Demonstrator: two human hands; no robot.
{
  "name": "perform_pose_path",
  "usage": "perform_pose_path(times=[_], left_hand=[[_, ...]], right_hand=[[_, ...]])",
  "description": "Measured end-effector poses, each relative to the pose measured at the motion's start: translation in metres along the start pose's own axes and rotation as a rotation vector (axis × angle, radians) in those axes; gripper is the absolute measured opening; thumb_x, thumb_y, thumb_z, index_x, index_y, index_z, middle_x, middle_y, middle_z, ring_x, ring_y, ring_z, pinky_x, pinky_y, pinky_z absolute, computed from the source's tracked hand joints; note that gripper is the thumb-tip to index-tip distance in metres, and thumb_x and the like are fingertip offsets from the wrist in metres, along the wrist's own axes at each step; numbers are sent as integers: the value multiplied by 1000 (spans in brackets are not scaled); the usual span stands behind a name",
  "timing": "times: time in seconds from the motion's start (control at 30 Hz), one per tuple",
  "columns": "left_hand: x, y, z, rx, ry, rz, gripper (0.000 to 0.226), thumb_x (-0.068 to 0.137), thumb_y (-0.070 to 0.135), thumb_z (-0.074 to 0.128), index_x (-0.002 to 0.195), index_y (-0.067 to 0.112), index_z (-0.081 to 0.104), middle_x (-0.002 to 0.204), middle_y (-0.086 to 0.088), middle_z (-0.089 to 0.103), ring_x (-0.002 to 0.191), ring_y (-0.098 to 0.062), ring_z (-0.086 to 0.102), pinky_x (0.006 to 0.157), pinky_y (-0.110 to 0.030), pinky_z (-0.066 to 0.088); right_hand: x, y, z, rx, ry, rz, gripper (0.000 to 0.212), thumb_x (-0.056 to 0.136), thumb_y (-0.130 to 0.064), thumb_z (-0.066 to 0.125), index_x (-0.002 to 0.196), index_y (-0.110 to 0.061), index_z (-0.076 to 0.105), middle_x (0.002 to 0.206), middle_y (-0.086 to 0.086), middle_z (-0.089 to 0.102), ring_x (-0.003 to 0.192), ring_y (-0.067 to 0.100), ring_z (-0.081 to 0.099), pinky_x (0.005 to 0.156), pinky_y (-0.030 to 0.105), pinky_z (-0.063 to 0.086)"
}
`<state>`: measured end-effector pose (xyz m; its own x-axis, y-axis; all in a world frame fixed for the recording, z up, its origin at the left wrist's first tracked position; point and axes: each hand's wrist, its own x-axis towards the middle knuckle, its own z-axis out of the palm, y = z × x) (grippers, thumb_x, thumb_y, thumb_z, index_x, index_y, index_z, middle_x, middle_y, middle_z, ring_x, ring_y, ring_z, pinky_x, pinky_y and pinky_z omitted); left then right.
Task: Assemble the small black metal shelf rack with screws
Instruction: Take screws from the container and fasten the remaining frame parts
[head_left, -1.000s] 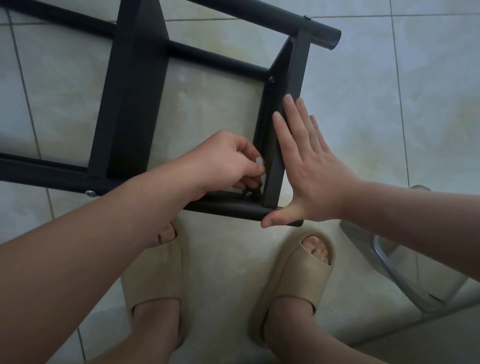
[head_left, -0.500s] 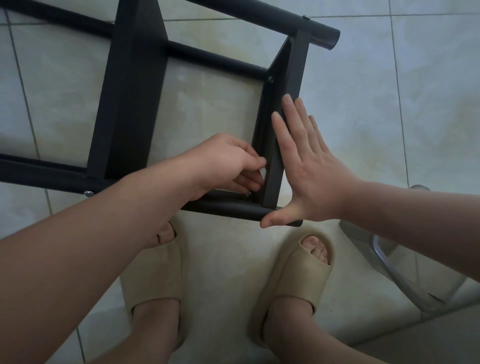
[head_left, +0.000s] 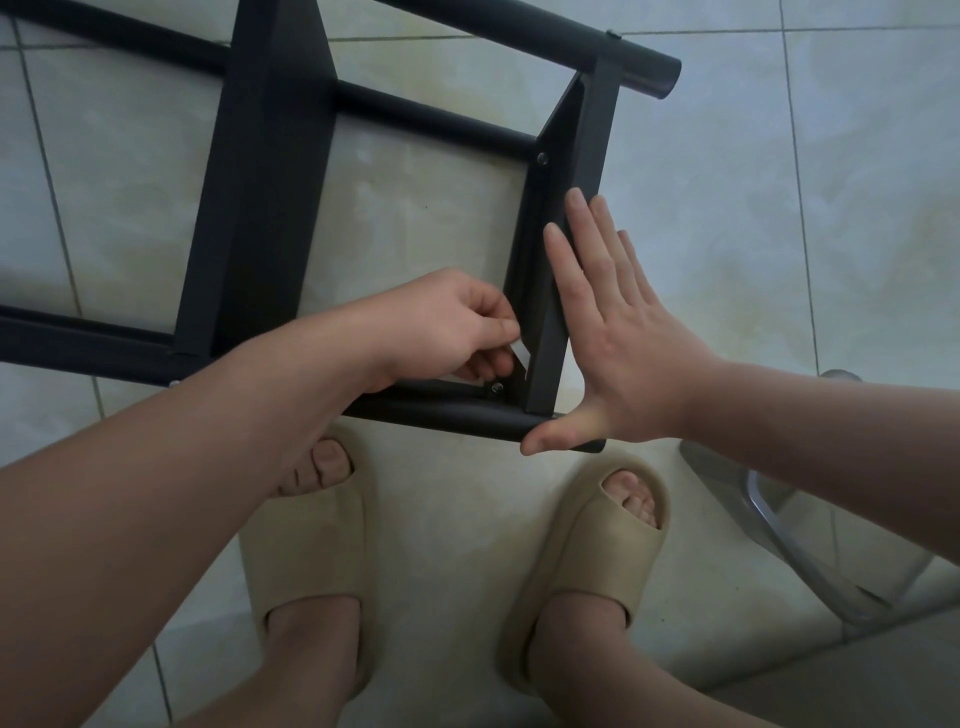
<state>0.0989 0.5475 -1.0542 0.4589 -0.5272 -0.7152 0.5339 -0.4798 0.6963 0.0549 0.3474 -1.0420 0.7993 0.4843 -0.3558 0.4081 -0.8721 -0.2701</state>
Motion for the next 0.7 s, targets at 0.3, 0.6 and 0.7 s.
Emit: perform_pose_path(times=[0.3, 0.6, 0.7], left_hand=[[-4, -4, -8, 64, -45, 19, 20, 102, 15, 55, 84, 15, 64, 77, -2, 72, 77, -16, 67, 82, -32, 56], [-6, -7, -14, 154, -112, 30, 17, 100, 13, 57, 87, 16, 66, 79, -1, 76, 81, -15, 72, 80, -29, 57], [-7, -7, -15, 186, -137, 28, 15, 100, 13, 57, 88, 16, 66, 82, -1, 76, 83, -15, 73, 79, -28, 56]], right_hand=[[0, 0, 0, -8, 4, 1, 149, 61, -101, 39, 158, 3, -6, 164, 26, -17, 152, 40, -20, 124, 59, -2], [0, 0, 1, -1, 6, -2, 148, 62, -102, 36, 158, 3, -6, 164, 26, -16, 152, 40, -19, 124, 59, -2], [0, 0, 0, 2, 3, 0, 148, 62, -102, 35, 158, 3, -6, 164, 26, -17, 152, 41, -19, 124, 59, -2]])
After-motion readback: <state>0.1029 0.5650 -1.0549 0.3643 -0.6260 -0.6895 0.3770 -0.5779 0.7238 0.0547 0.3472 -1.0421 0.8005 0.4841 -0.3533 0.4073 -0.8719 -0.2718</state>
